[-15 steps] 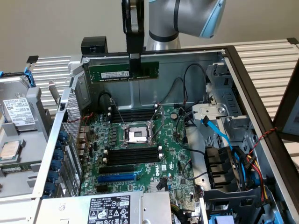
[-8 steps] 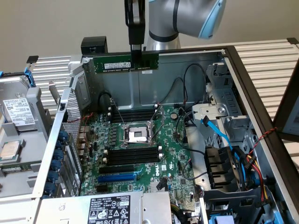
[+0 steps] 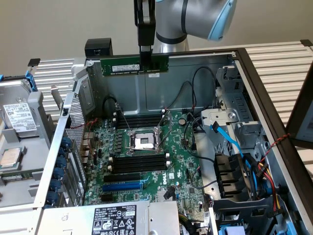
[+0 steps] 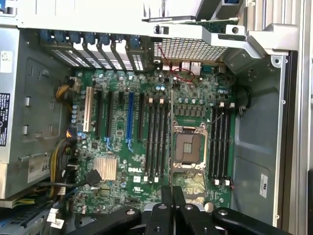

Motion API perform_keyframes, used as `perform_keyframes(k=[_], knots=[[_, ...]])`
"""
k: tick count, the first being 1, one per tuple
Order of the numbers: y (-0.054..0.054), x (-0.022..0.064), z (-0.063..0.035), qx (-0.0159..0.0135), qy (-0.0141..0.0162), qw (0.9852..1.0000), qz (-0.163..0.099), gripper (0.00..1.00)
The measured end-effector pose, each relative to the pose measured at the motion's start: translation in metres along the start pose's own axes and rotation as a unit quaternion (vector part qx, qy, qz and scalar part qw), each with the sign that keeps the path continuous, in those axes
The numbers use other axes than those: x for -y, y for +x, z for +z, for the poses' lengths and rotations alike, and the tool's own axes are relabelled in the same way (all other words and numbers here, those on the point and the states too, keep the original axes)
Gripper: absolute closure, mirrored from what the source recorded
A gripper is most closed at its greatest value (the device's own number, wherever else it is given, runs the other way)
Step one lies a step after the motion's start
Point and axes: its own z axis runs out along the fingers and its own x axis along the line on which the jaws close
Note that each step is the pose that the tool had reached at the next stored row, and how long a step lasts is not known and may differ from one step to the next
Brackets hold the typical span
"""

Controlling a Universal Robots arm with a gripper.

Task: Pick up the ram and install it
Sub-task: 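Insert the ram into the slot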

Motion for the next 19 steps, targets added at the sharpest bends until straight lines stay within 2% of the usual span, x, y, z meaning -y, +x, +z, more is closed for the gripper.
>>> perform_keyframes(k=[10,15,19], knots=[[0.0,0.0066,-0.0002,-0.0001,0.0,1.0,0.0,0.88],[0.0,0.0075,0.0082,-0.0002,0.0003,1.0,0.003,0.88],[0.0,0.0076,0.0154,0.0001,0.0005,0.9998,0.019,0.88]])
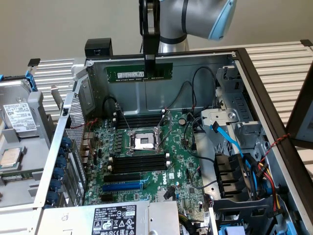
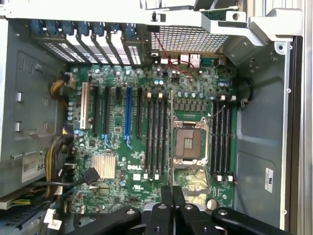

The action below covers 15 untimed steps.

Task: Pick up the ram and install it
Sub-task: 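Insert the ram into the slot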

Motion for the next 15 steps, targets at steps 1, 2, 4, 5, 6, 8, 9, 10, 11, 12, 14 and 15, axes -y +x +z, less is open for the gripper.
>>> perform_keyframes(k=[1,2,4,5,6,8,9,10,11,12,14,15], knots=[[0.0,0.0,0.0019,0.0001,0.0001,1.0,0.005,0.88],[0.0,0.0,0.0038,0.0003,0.0002,1.0,0.009,0.88],[0.0,0.0001,0.0074,0.0004,0.0007,0.9999,0.017,0.88],[0.001,0.0001,0.0092,0.0005,0.0012,0.9998,0.02,0.88],[0.001,0.0003,0.0109,0.0006,0.0017,0.9997,0.023,0.88],[0.002,0.0004,0.0146,0.0008,0.0029,0.9996,0.029,0.88],[0.002,0.0004,0.0164,0.0009,0.0031,0.9995,0.031,0.88],[0.003,0.0004,0.0182,0.0009,0.0031,0.9995,0.033,0.88],[0.003,0.0003,0.0205,0.0009,0.0032,0.9994,0.035,0.88],[0.004,0.0003,0.0223,0.001,0.0032,0.9993,0.037,0.88],[0.005,0.0003,0.026,0.0011,0.0033,0.9992,0.041,0.88],[0.006,0.0003,0.0278,0.0011,0.0035,0.9991,0.042,0.88]])
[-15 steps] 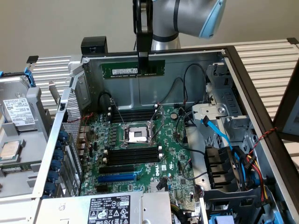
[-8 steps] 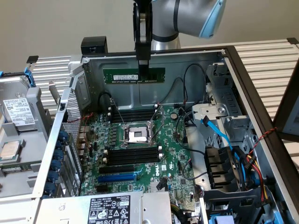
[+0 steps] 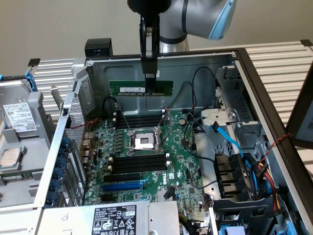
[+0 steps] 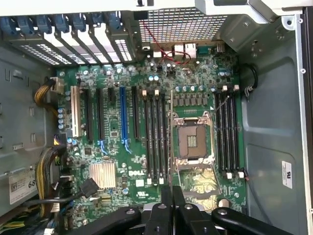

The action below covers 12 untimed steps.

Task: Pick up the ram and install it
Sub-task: 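Insert the ram into the slot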

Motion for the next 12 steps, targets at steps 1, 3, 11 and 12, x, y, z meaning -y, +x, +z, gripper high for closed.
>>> perform_keyframes(k=[1,3,11,12], knots=[[0.001,0.0001,0.0018,0.0,0.0003,1.0,0.002,0.88],[0.006,0.0007,0.0118,0.0007,0.0046,0.9999,0.01,0.88],[0.01,-0.0042,0.0344,0.001,0.0073,0.9999,0.012,0.88],[0.01,-0.0048,0.0362,0.001,0.0073,0.9999,0.012,0.88]])
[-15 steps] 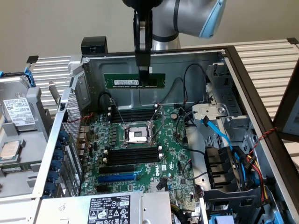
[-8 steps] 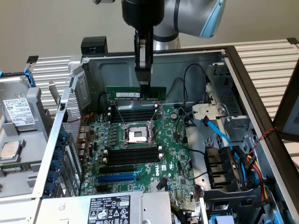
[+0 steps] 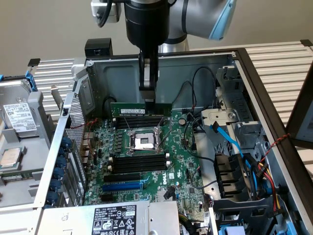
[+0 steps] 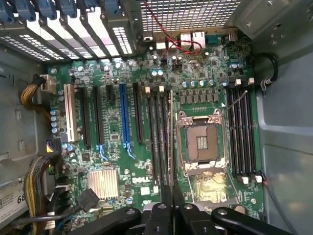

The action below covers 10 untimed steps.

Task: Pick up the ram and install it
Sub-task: 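Insert the ram into the slot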

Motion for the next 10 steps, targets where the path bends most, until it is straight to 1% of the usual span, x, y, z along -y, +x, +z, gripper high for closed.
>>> perform_keyframes(k=[3,10], knots=[[0.0,-0.0019,0.0055,0.0,0.0003,1.0,0.0,0.88],[0.002,-0.0053,0.0182,0.0005,0.0039,1.0,0.0,0.88]])
